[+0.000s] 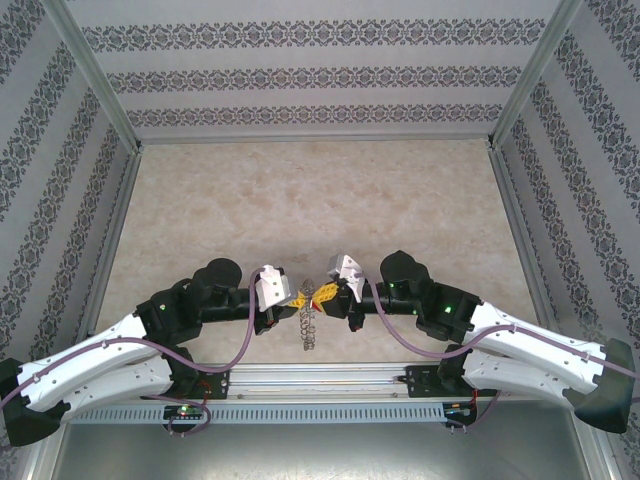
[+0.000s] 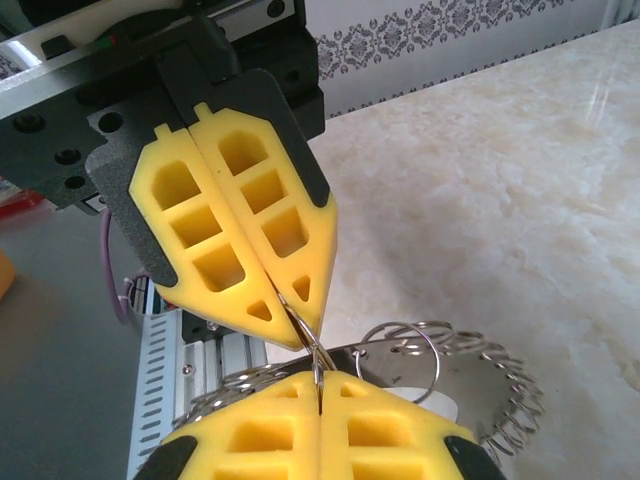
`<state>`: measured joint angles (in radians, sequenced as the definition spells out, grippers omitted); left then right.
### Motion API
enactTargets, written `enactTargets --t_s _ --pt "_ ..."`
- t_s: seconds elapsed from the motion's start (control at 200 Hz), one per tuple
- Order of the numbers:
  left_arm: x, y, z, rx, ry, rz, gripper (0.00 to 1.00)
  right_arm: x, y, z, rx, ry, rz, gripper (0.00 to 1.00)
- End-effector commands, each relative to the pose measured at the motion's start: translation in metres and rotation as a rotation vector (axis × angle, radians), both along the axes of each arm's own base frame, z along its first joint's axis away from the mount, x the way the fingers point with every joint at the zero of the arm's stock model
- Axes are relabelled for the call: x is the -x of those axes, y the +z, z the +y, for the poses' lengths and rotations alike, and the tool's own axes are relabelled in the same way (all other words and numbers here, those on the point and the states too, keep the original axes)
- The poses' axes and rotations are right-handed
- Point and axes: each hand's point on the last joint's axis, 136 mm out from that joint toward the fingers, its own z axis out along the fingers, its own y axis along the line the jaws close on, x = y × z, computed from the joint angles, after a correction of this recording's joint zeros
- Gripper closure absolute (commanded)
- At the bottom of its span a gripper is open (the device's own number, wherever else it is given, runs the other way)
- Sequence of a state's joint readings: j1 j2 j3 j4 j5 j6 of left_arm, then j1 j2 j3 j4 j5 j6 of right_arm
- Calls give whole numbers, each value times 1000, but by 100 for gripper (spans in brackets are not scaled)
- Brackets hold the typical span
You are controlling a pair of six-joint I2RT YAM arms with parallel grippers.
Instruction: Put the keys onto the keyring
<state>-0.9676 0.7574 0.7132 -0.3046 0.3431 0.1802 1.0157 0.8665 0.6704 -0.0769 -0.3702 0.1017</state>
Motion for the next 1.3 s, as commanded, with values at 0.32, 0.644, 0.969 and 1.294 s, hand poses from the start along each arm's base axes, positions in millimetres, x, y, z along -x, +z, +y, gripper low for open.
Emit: enactTargets --t_s 0.32,0.644,0.969,1.294 --pt "7 28 -2 70 -39 -59 100 -14 7 -3 2 -83 -6 100" --pt "8 27 -2 62 -41 -64 100 -20 6 -4 4 -101 43 100" --pt "11 29 -2 62 -48 -68 100 -27 3 -4 34 -125 82 100" --pt "13 32 0 69 -50 -80 100 -34 -7 -4 87 -149 130 100"
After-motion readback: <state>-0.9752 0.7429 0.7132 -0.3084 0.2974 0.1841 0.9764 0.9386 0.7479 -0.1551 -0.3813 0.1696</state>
